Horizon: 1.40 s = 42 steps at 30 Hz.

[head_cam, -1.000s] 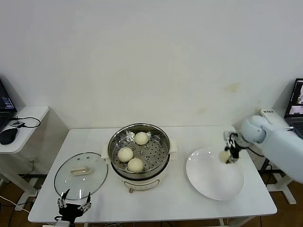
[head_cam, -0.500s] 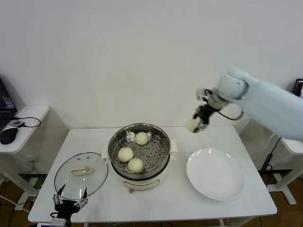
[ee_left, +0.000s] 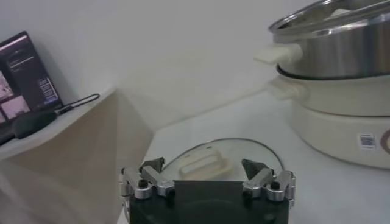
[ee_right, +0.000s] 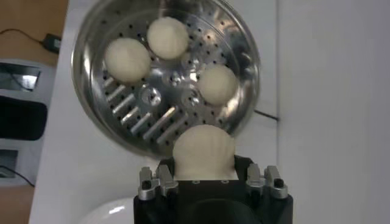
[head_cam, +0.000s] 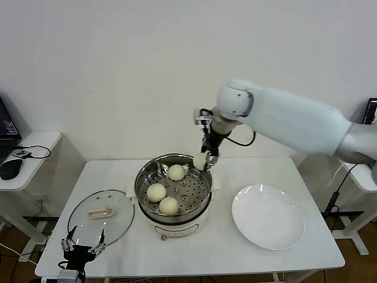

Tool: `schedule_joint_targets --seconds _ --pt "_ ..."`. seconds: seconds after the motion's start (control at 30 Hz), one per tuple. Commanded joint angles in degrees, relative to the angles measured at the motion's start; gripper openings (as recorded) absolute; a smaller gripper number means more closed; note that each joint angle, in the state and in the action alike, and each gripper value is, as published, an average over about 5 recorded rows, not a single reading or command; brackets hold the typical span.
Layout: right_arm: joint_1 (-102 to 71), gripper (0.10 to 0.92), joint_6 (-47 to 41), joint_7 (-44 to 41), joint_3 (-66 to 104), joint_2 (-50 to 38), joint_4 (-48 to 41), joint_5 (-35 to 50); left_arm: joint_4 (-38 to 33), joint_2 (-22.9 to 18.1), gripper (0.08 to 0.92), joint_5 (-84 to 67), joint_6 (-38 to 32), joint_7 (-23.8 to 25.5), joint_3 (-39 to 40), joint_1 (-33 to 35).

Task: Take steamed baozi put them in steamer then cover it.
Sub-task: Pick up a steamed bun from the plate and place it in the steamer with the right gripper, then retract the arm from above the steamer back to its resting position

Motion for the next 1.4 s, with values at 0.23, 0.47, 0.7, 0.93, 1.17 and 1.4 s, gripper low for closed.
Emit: schedule_joint_targets --seconds 0.23,0.47,0.7,0.93,1.17,1.4 --pt "-6.82 0.602 -0.81 0.82 -2.96 9.12 -5.48 -1.80 0.21 -0.13 0.823 -0.55 0.00 0.04 0.01 -0.36" --pt "-8.84 0.602 -0.69 1.61 -2.68 9.13 -6.60 -3.73 0.37 -0.22 0.823 -0.56 -0.02 0.04 0.19 -0.47" --pt "-9.64 0.607 -0.61 2.93 -2.17 8.82 -7.36 -4.72 0.36 -0.41 0.823 -0.51 -0.04 -0.03 0.37 -0.31" --pt "-9.09 0.752 -1.17 4.02 0.53 6.27 -5.50 -4.35 -0.01 -0.53 0.823 -0.43 0.05 0.04 0.39 -0.18" --pt "-7.87 0.821 -0.52 7.01 14.34 -4.77 3.32 0.06 -0.88 -0.76 0.823 -0.39 0.25 0.34 0.28 0.06" --pt "-15.58 0.823 14.68 47.38 27.12 -18.26 14.26 21.18 -0.88 -0.70 0.823 -1.98 -1.73 0.53 0.40 -0.26"
